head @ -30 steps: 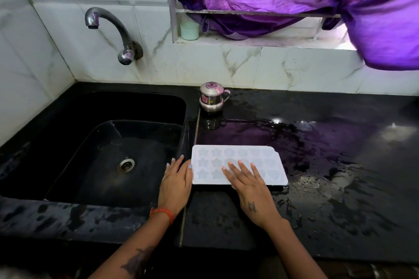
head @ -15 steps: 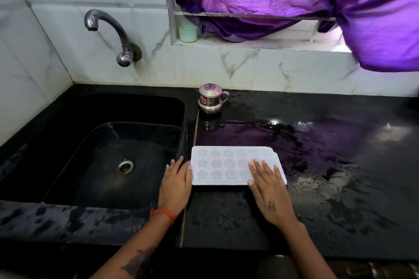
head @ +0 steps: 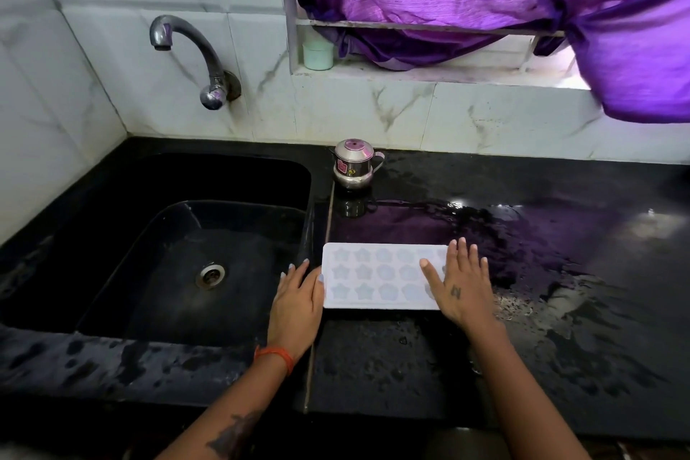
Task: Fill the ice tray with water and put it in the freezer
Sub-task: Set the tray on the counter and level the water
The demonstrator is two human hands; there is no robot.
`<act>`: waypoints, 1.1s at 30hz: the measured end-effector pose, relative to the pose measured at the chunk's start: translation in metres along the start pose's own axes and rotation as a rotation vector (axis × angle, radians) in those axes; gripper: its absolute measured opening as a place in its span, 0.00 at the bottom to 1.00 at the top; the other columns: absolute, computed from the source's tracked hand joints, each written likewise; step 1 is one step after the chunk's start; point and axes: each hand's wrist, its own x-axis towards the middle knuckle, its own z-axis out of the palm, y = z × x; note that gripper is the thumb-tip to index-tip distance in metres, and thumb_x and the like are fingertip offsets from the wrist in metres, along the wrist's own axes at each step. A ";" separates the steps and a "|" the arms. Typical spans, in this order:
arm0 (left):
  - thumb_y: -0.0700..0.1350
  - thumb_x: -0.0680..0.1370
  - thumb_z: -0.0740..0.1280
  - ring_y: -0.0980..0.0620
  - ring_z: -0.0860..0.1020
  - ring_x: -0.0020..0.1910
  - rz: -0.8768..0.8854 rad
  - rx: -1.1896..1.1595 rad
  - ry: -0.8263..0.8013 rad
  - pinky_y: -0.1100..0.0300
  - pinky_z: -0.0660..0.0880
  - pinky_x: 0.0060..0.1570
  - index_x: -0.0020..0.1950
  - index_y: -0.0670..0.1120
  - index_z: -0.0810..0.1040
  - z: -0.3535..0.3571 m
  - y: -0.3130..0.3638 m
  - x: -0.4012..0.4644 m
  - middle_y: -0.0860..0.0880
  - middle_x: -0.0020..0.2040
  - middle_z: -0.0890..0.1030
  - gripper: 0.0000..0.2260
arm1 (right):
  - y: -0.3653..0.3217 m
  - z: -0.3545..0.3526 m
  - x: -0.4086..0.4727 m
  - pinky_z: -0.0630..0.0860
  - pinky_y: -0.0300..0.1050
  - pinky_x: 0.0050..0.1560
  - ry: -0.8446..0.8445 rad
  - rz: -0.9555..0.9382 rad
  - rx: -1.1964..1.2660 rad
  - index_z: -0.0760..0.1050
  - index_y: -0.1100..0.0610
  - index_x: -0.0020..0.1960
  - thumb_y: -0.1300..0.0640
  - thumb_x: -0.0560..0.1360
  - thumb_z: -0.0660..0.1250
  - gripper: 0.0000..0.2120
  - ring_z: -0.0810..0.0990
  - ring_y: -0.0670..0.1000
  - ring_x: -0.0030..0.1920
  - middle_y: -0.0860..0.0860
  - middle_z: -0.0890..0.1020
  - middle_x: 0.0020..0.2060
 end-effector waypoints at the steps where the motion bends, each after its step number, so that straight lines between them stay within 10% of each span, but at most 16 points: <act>1: 0.55 0.78 0.44 0.49 0.56 0.75 0.002 0.005 0.000 0.63 0.43 0.71 0.70 0.49 0.70 0.000 0.000 0.000 0.47 0.74 0.64 0.26 | -0.004 0.002 0.002 0.34 0.49 0.74 -0.017 0.015 -0.019 0.39 0.59 0.77 0.35 0.78 0.42 0.38 0.36 0.53 0.76 0.55 0.40 0.77; 33: 0.61 0.75 0.38 0.48 0.57 0.75 -0.003 0.012 0.022 0.62 0.45 0.72 0.69 0.50 0.70 0.005 -0.003 0.004 0.47 0.74 0.65 0.33 | -0.111 0.034 -0.017 0.31 0.43 0.71 -0.071 -0.481 -0.003 0.38 0.57 0.77 0.34 0.65 0.22 0.46 0.33 0.51 0.75 0.53 0.39 0.76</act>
